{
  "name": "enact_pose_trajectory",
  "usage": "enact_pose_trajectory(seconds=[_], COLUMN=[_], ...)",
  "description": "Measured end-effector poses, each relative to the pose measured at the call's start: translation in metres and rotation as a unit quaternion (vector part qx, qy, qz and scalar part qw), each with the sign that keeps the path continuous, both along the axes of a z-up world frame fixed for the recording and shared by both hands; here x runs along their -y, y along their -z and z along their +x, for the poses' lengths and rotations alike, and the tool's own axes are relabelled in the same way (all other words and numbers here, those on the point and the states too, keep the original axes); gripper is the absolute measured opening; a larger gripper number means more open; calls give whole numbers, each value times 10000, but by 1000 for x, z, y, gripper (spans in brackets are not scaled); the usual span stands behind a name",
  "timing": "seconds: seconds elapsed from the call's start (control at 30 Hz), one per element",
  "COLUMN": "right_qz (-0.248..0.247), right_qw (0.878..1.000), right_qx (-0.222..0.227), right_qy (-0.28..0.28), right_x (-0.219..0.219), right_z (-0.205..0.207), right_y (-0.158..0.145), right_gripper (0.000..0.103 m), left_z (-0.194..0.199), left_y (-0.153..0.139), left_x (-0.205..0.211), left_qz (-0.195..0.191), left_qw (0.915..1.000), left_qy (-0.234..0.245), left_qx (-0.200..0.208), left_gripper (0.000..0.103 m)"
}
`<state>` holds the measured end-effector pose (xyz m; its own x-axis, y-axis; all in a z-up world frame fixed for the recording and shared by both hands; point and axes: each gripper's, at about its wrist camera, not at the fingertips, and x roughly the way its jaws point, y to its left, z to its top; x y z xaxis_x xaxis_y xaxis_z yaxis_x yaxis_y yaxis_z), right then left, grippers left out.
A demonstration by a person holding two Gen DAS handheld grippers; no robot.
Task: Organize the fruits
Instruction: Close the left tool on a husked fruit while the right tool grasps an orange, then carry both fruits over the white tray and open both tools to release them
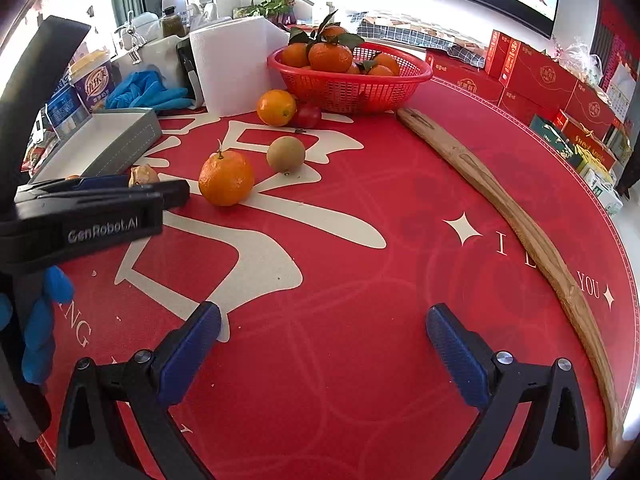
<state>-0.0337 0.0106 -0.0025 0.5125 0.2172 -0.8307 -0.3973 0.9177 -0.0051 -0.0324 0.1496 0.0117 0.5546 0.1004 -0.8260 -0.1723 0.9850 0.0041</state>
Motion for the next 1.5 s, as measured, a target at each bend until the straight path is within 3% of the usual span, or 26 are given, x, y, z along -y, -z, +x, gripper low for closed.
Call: enact_pose_trajectory(seconds=[0.03, 0.47, 0.5, 0.57, 0.63, 0.67, 0.73, 0.9, 1.2, 1.5], right_qz=[0, 206, 203, 61, 90, 97, 181, 686, 693, 733], right_qw=[10000, 9992, 9991, 9991, 9989, 9989, 9987, 9966, 9976, 9973], right_qx=[-2, 3, 44, 168, 175, 190, 193, 29, 58, 56], right_qy=[1, -349, -360, -373, -415, -425, -426, -460, 14, 30], right_x=[0, -58, -65, -77, -84, -87, -87, -66, -18, -12], right_z=[0, 34, 37, 38, 38, 38, 37, 28, 3, -4], right_y=[0, -2, -3, -5, -7, -8, -10, -13, -13, -15], right_gripper=[103, 102, 98, 77, 64, 50, 37, 37, 37, 37], left_z=[-2, -84, -85, -88, -89, -88, -87, -84, -78, -78], left_y=[-1, 1, 2, 3, 3, 4, 4, 4, 4, 4], left_x=[-1, -13, -12, -11, -9, -8, -6, -8, -1, -1], left_qz=[10, 69, 97, 120, 171, 198, 251, 183, 227, 184], left_qw=[10000, 9989, 9988, 9986, 9984, 9983, 9981, 9982, 9985, 9985], left_qy=[5, -416, -427, -445, -441, -439, -435, -455, -351, -355], left_qx=[7, 203, 225, 275, 319, 337, 364, 359, 365, 375], left_gripper=[26, 26, 26, 26, 27, 27, 27, 27, 27, 26])
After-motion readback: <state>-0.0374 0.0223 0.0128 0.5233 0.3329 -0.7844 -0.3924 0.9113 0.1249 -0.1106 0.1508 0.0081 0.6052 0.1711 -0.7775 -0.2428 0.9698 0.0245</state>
